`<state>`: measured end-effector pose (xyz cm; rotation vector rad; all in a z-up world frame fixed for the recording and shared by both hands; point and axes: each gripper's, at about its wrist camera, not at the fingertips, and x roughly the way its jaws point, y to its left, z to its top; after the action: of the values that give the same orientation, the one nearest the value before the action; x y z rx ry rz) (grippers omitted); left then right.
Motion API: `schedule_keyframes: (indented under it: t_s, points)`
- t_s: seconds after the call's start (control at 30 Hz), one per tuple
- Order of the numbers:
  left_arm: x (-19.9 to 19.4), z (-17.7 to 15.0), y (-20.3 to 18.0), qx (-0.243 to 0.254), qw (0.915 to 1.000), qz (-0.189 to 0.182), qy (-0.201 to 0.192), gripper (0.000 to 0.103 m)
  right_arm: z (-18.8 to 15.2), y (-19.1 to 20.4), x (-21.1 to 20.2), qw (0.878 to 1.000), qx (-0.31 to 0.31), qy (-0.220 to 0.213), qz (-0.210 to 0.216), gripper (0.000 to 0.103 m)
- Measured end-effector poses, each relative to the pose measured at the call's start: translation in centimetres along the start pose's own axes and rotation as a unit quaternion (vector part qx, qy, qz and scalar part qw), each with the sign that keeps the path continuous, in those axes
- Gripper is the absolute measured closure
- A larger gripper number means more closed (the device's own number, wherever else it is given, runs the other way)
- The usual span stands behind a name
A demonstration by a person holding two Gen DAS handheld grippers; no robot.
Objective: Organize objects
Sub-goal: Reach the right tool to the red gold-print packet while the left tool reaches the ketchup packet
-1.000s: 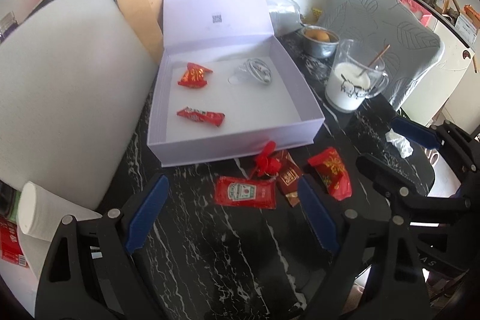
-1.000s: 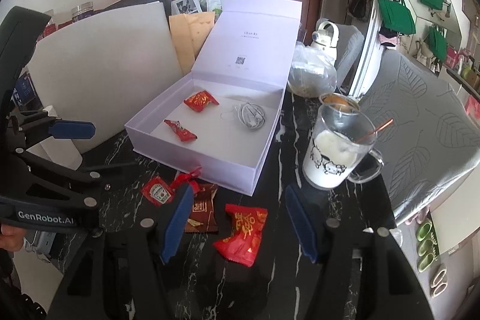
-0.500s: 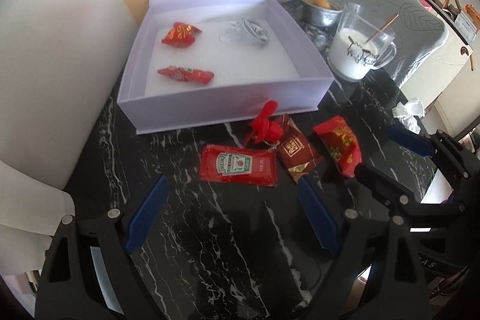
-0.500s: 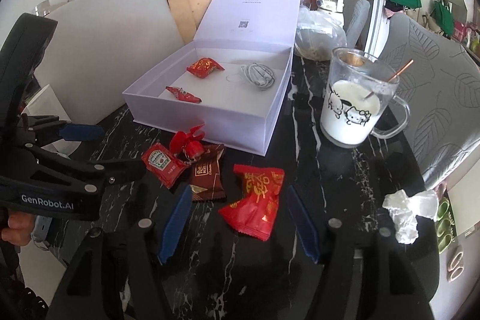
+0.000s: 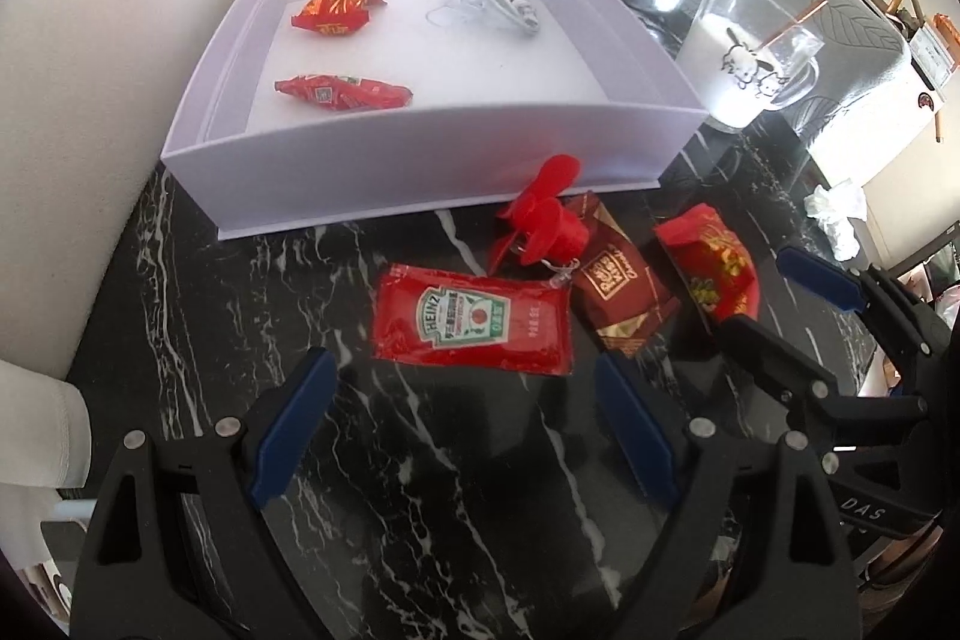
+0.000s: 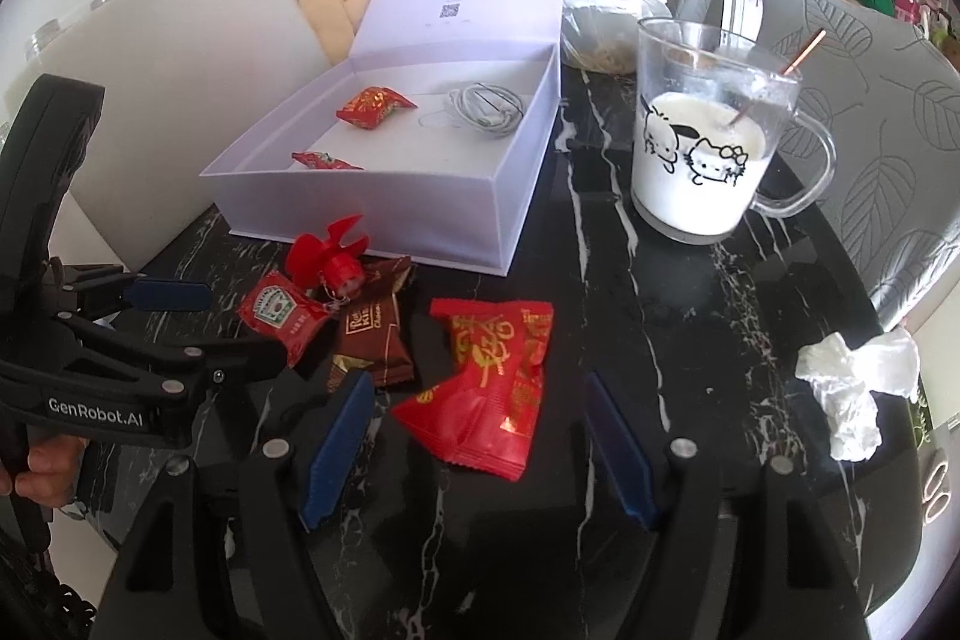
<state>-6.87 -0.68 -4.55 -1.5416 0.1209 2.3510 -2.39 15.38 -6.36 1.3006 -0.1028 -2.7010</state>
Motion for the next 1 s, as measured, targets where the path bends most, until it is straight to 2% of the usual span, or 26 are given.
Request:
schedule_keyframes:
  t_s: [0.23,0.57,0.67,0.73,0.8,0.87,1.0]
  points:
    - [1.5,0.5,-0.1,0.009,0.9998,0.004,0.016,0.016,0.4,-0.3,1.0,1.000,0.003,0.006,0.002,0.030]
    - [2.2,0.9,-0.5,0.029,0.9989,0.035,0.010,0.014,0.5,-0.9,1.8,1.000,0.001,0.014,0.005,0.030]
    - [2.2,0.7,-0.5,0.031,0.9990,0.034,0.003,0.014,0.4,-1.0,1.9,1.000,0.006,0.014,0.010,0.030]
    - [2.0,0.6,-0.5,0.033,0.9989,0.032,-0.003,0.021,0.4,-1.2,1.9,1.000,0.011,0.015,0.013,0.030]
    - [1.8,0.6,-0.4,0.034,0.9989,0.031,-0.008,0.029,0.3,-1.2,1.9,1.000,0.014,0.015,0.017,0.040]
    - [1.7,0.5,-0.4,0.037,0.9988,0.030,-0.008,0.031,0.2,-1.1,2.0,1.000,0.012,0.021,0.016,0.054]
    - [1.4,0.4,-0.2,0.034,0.9991,0.023,-0.006,0.034,0.0,-0.8,1.7,1.000,0.001,0.021,0.011,0.055]
